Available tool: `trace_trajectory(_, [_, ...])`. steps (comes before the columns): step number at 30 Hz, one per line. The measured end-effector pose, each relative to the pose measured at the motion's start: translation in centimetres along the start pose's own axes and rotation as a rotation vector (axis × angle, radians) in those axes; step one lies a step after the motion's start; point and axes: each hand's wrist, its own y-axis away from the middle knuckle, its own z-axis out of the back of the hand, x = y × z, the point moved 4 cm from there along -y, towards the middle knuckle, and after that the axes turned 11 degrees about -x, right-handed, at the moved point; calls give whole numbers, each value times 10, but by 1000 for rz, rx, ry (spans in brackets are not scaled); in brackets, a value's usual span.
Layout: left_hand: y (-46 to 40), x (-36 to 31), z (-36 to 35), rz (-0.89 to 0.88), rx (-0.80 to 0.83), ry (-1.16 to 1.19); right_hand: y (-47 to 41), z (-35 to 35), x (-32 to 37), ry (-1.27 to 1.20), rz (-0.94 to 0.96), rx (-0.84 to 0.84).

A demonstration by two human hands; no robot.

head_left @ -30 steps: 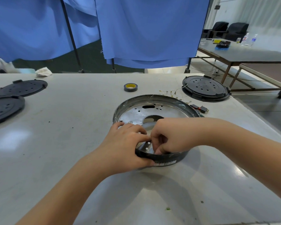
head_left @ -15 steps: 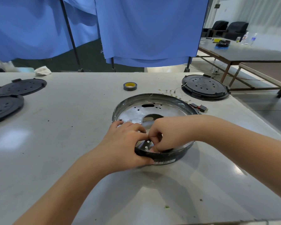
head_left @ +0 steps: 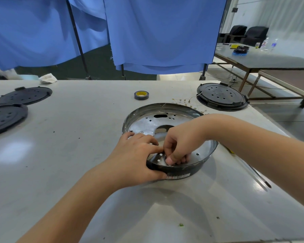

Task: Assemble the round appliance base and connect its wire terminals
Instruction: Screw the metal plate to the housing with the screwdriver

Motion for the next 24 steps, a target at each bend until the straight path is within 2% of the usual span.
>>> trace_trajectory(14, [0,0,-1,2,-6,-2,5,-2,-4,22,45,17])
trace_trajectory(24, [1,1,0,-12,9,-9,13,1,-2,-106,114,-76])
